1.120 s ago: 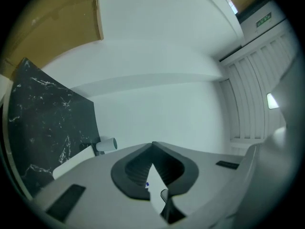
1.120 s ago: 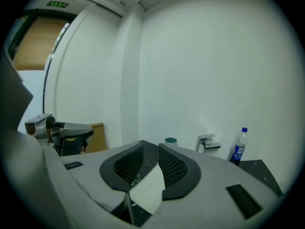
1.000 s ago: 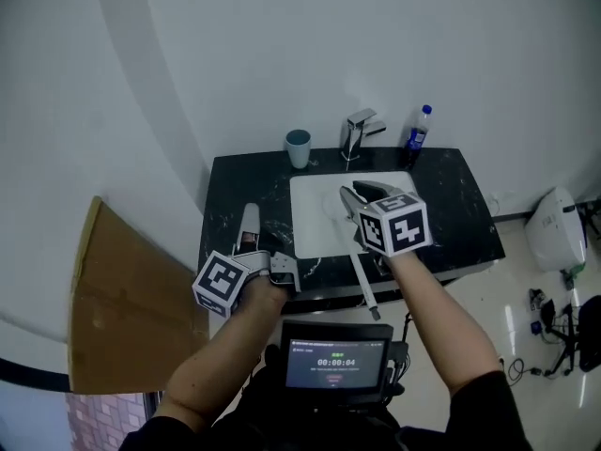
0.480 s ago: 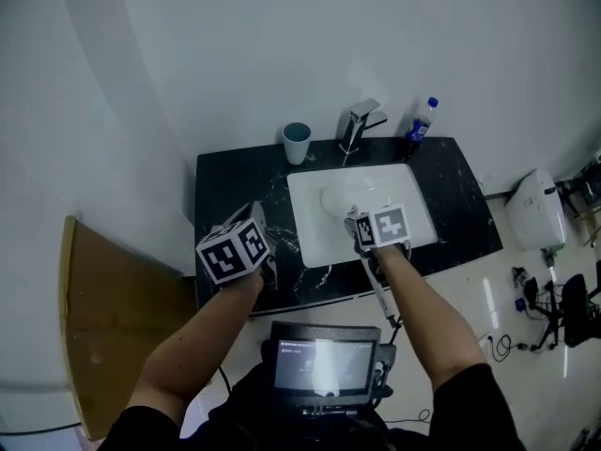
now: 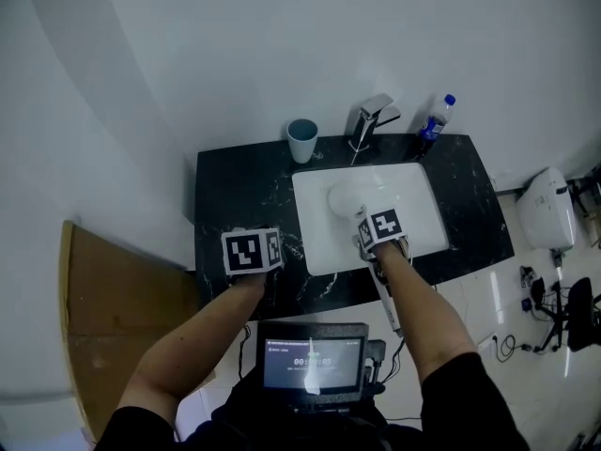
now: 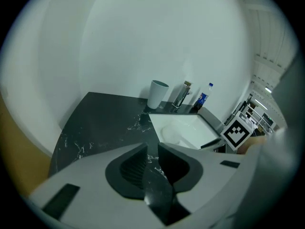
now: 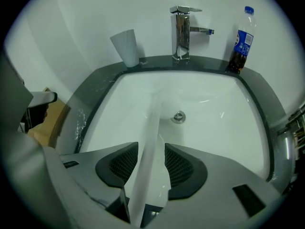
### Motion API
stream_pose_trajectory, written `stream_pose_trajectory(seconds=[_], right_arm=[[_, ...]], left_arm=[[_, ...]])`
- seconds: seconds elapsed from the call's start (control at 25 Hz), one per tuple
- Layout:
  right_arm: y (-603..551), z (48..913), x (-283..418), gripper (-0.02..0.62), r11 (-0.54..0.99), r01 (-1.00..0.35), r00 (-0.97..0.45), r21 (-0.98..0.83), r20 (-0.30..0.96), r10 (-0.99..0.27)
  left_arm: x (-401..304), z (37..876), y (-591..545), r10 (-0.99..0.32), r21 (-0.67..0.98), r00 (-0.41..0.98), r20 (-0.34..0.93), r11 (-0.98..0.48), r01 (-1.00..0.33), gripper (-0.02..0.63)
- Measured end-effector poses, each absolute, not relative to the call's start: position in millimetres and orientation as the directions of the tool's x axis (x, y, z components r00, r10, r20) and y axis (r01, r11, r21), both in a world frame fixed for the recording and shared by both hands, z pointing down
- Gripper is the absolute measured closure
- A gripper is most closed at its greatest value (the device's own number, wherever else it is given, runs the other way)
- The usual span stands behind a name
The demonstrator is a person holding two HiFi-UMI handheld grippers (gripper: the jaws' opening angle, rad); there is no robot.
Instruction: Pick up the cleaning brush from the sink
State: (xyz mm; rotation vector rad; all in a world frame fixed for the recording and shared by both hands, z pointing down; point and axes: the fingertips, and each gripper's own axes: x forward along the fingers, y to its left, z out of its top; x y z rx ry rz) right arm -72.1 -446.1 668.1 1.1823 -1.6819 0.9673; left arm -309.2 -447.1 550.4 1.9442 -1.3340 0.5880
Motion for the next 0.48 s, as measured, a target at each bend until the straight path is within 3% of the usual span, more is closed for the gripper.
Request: stream_pose_trajectory(seconds=[0.2, 0.24, 0.28, 0.48], right_arm=[[-448, 690, -75, 0.439, 0.27, -0.958, -0.177, -0.101, 0.946, -0.273], [-449, 694, -75, 0.445, 0.269, -0.958, -0.168, -0.095, 0.95, -0.264], [-449, 696, -76, 0.497, 0.265, -0.96, -0.163, -0.093, 0.953, -0.257], [-452, 700, -75, 0.511, 0.234, -0.966, -0.163, -0.107, 0.957, -0.239]], left_arm=[[-302, 576, -448, -0.571, 0.257, 0.35, 0.742, -0.24, -0.936, 0.514], [-301, 580, -449, -0.568, 0.257, 0.347, 0.746, -0.235, -0.937, 0.514], [-301, 583, -449, -0.566, 0.258, 0.345, 0.749, -0.23, -0.938, 0.514], [-302, 599, -450, -0.548, 0.272, 0.345, 0.762, -0.213, -0.938, 0.514]])
